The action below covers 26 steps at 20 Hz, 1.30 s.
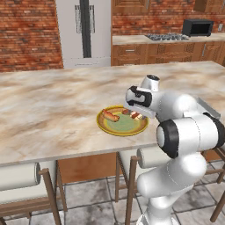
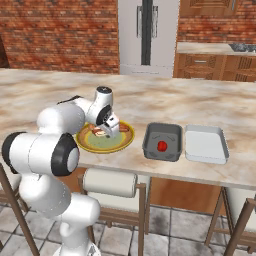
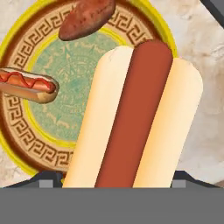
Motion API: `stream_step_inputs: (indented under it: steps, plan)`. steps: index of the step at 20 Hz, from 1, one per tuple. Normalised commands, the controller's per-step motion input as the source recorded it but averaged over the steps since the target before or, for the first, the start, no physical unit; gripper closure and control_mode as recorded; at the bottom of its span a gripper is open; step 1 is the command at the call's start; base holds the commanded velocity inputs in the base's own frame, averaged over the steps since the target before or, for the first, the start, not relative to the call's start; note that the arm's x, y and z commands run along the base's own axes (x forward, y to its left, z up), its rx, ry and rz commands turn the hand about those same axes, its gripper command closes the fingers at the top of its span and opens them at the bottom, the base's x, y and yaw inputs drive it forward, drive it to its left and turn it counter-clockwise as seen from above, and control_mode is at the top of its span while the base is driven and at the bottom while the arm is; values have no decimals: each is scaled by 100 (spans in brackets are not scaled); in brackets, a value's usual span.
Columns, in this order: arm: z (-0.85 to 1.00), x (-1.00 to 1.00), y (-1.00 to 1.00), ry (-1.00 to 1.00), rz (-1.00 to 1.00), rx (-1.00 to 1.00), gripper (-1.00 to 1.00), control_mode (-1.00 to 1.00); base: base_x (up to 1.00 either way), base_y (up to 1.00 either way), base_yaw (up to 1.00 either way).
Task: Place one cooked food and one vegetable from the large plate to each tupperware container.
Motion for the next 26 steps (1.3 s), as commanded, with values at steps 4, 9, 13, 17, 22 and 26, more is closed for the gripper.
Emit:
stream_step_inputs:
  steps: [4, 9, 13, 17, 22, 26]
  plan:
    - [46, -1, -100, 1, 14, -6, 100, -100, 0, 0, 0]
    - [11, 0, -99, 0, 42, -7, 100, -100, 0, 0, 0]
    - [0, 0, -76, 0, 53, -22, 100, -100, 0, 0, 0]
    - [0, 2, -67, 0, 51, -27, 100, -100, 0, 0, 0]
    - [-8, 21, -67, 0, 34, -2, 100, -100, 0, 0, 0]
    - [-21, 47, -13, 0, 0, 0, 100, -100, 0, 0, 0]
